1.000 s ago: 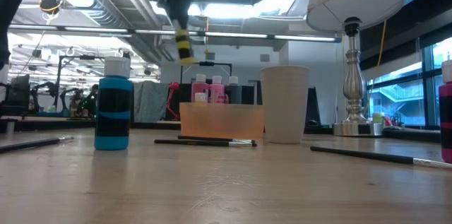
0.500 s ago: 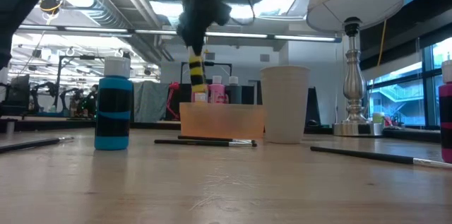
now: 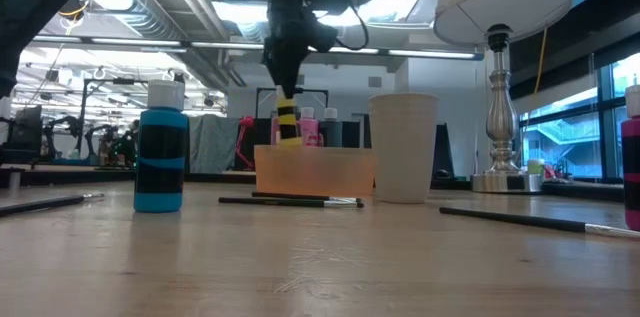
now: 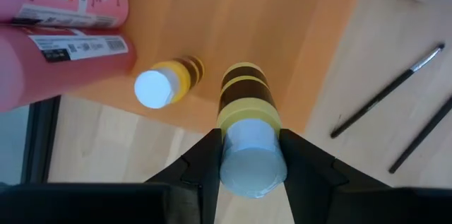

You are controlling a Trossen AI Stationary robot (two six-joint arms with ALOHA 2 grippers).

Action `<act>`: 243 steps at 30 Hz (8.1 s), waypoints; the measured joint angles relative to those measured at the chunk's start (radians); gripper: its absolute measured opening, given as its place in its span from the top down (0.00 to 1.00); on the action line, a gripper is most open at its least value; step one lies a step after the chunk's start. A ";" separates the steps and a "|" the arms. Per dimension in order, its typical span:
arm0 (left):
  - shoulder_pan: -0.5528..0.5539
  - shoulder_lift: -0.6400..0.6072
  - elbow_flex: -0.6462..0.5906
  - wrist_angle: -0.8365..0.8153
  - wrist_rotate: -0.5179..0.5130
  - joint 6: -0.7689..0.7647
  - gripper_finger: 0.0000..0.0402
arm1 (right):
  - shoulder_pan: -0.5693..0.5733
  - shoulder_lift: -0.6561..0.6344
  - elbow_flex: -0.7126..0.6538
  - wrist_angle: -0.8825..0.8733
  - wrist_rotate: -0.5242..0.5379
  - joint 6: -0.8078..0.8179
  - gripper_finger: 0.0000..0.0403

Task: Pick & Place Paint Supplies
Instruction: Put the light yellow paint bottle into the orange bin, then put the black paint brush into the light brown cup

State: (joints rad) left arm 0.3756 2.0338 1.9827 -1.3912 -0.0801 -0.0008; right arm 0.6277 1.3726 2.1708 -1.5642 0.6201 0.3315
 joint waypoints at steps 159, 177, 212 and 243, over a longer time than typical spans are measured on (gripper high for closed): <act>0.147 0.159 -0.003 0.051 -0.058 0.099 0.59 | -0.060 0.024 0.000 -0.007 -0.048 0.001 0.54; 0.129 0.158 -0.001 0.021 -0.160 0.093 0.59 | -0.060 0.024 0.000 -0.006 -0.048 0.020 0.54; 0.069 -0.392 0.001 -0.093 0.048 -0.197 0.59 | -0.060 0.024 0.000 -0.004 -0.047 -0.087 0.54; -0.460 -0.520 -0.193 -0.180 -0.058 -1.192 0.64 | -0.060 0.024 0.000 -0.007 -0.110 -0.176 0.54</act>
State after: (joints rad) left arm -0.0842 1.5139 1.7902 -1.5713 -0.1383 -1.1931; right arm 0.5678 1.3968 2.1707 -1.5715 0.5102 0.1551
